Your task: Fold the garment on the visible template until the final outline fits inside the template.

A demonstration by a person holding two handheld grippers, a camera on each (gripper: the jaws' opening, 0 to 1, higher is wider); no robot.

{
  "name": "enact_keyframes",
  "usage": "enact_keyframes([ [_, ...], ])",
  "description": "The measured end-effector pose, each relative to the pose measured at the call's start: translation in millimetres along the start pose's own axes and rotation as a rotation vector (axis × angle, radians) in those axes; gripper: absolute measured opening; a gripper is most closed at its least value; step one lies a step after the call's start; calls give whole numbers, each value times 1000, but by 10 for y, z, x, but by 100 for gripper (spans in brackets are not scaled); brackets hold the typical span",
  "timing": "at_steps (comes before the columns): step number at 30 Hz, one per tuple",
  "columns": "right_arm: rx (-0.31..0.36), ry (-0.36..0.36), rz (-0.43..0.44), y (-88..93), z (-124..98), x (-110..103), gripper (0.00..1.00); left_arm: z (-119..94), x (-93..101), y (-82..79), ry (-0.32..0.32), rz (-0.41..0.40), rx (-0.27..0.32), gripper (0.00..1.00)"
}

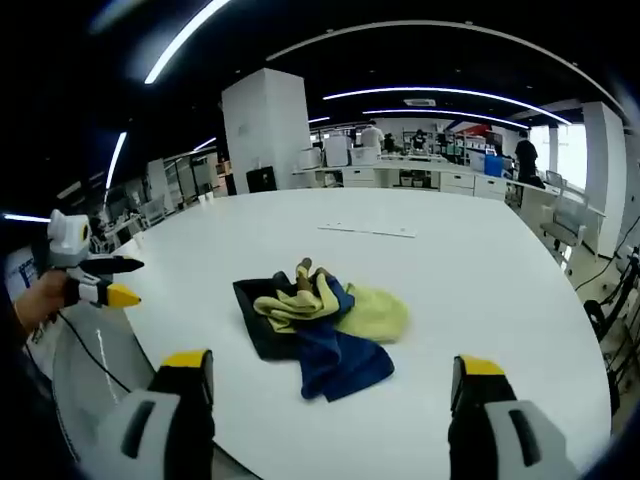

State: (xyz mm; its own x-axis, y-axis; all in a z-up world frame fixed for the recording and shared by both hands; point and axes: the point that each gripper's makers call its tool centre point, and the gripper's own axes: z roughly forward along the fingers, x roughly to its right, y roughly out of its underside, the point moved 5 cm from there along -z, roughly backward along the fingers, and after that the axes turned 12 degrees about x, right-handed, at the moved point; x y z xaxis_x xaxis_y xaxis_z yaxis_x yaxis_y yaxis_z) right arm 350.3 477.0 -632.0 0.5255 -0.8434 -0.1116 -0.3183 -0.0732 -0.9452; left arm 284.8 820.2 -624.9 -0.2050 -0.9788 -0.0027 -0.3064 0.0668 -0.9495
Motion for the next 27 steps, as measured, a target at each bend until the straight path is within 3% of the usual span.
enact_keyframes([
  [27, 5, 7, -2, -27, -29, 34, 99, -9, -23, -41, -2, 7, 4, 89],
])
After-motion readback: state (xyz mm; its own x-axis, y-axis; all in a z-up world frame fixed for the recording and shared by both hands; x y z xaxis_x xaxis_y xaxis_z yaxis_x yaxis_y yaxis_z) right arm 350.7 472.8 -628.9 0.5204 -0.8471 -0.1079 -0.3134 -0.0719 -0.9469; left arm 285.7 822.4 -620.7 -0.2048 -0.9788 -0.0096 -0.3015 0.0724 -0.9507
